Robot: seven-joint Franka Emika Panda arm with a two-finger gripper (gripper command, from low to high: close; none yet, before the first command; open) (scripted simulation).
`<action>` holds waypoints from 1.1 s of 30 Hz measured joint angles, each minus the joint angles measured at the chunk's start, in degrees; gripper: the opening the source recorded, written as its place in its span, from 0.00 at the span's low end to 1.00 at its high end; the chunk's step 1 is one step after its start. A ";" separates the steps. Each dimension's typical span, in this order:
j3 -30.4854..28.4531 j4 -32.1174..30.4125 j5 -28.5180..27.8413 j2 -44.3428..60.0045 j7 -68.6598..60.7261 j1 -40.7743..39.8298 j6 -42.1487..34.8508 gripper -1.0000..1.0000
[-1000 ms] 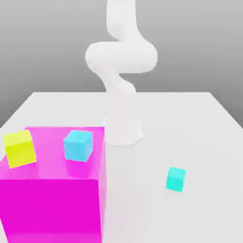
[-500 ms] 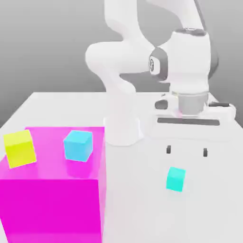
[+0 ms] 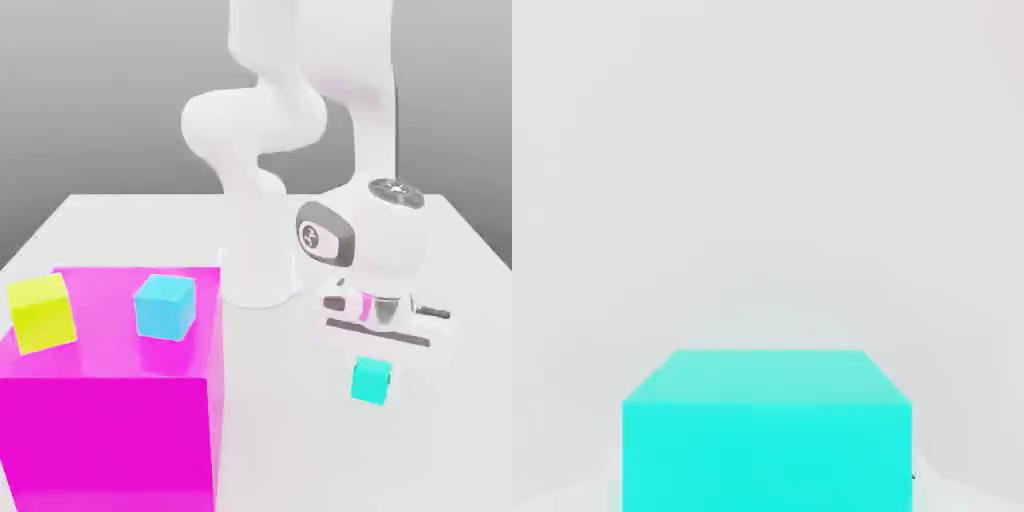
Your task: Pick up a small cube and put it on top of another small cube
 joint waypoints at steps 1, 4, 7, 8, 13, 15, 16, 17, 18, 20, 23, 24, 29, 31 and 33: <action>1.66 -0.28 0.71 -1.29 -0.58 -1.50 -1.07 0.00; 7.98 -1.60 8.46 -6.90 -6.39 -5.86 -5.40 0.00; 10.09 -2.88 17.64 -13.21 -12.99 -5.39 -10.26 0.00; 10.25 -3.03 19.38 -14.84 -14.71 -4.73 -11.64 0.00; 6.67 4.84 19.45 -16.97 -25.18 -9.99 -21.17 0.00; 4.88 8.93 19.00 -17.56 -29.56 -12.85 -25.72 0.00; 3.96 11.00 18.76 -17.85 -31.74 -14.26 -28.01 0.00; 3.05 13.07 18.51 -18.13 -33.93 -15.65 -30.31 0.00; 2.12 15.15 18.27 -18.42 -36.11 -17.03 -32.60 0.00; 0.25 19.30 17.75 -18.99 -40.45 -19.74 -37.21 0.00; -2.87 25.52 17.08 -20.00 -46.69 -23.95 -44.31 0.00; -4.13 27.48 16.92 -20.50 -48.30 -25.46 -46.77 0.00; -11.35 36.36 16.22 -23.42 -54.52 -32.39 -58.80 0.00; -14.08 37.52 16.61 -24.86 -53.16 -35.22 -61.84 0.00; -15.12 35.70 17.06 -24.18 -52.48 -36.27 -59.56 0.00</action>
